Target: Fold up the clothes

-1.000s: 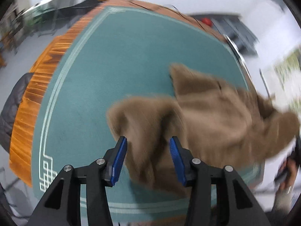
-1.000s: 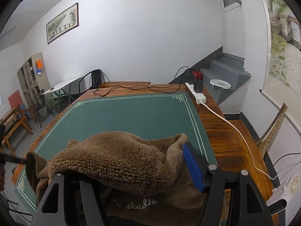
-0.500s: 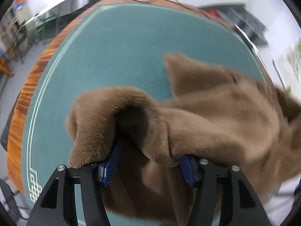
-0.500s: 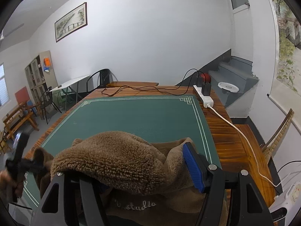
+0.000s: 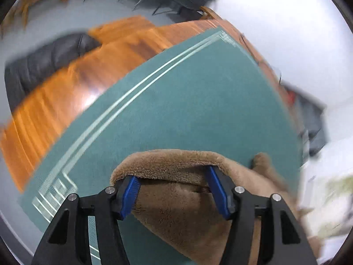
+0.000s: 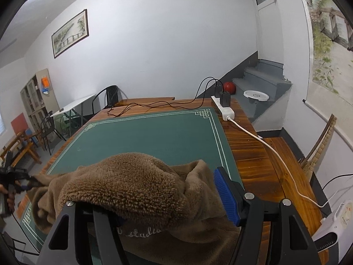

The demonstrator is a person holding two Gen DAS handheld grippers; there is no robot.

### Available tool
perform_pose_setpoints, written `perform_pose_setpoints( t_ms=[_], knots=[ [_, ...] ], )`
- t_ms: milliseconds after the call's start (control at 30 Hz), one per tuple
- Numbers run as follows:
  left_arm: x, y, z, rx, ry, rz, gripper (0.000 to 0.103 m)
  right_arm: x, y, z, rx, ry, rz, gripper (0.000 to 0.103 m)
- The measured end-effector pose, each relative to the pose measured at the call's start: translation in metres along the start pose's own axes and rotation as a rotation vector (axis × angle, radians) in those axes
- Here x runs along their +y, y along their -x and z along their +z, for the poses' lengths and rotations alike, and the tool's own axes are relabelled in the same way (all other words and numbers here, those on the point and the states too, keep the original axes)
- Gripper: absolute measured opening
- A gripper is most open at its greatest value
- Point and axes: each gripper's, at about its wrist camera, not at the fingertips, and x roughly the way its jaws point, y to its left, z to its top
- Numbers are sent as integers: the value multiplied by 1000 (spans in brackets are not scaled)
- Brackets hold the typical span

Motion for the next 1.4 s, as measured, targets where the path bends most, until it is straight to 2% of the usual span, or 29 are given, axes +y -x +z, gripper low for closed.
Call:
perform_pose_setpoints(
  t_ms=[100,167,200,267,333,400,433,567,667,767,900,967,1000,1033,1067,1133,1233,1400],
  knots=[
    [41,16,9,-21,148,-38,53,-13,-3,5,-11,-48,-22,68],
    [54,37,14,-85,147,34,53,-21,-1,9,-27,-73,-55,68],
    [57,49,16,-131,131,101,54,-24,1,12,-40,-74,-78,68],
    [67,76,20,-209,135,168,60,-31,3,21,-62,-92,-100,68],
    [80,93,21,-233,173,162,64,-37,4,28,-71,-105,-113,68],
    [75,93,18,-220,129,208,64,-34,1,31,-72,-89,-111,68],
    [66,88,13,-202,67,241,65,-30,1,32,-75,-77,-113,68],
    [1,38,-43,-50,-347,289,65,-6,1,44,-101,4,-85,68],
    [-44,9,-97,26,-616,248,65,22,15,71,-182,109,-57,68],
    [-72,-6,-133,58,-772,175,65,59,49,109,-332,237,-3,68],
    [-89,-17,-141,50,-812,123,65,101,87,153,-488,324,101,68],
    [-91,-26,-128,38,-780,114,67,108,72,177,-417,278,146,77],
    [-91,-32,-119,32,-757,109,67,110,53,185,-353,275,142,79],
    [-89,-38,-107,25,-722,114,67,111,32,191,-283,277,131,79],
    [-87,-43,-95,20,-686,116,67,111,5,191,-208,300,70,79],
    [-83,-49,-73,8,-630,124,67,105,-46,180,-45,323,-27,79],
    [-79,-53,-51,-5,-609,166,67,86,-89,143,115,307,-66,79],
    [-72,-59,-42,21,-612,202,67,48,-115,84,283,259,-128,79]
  ],
)
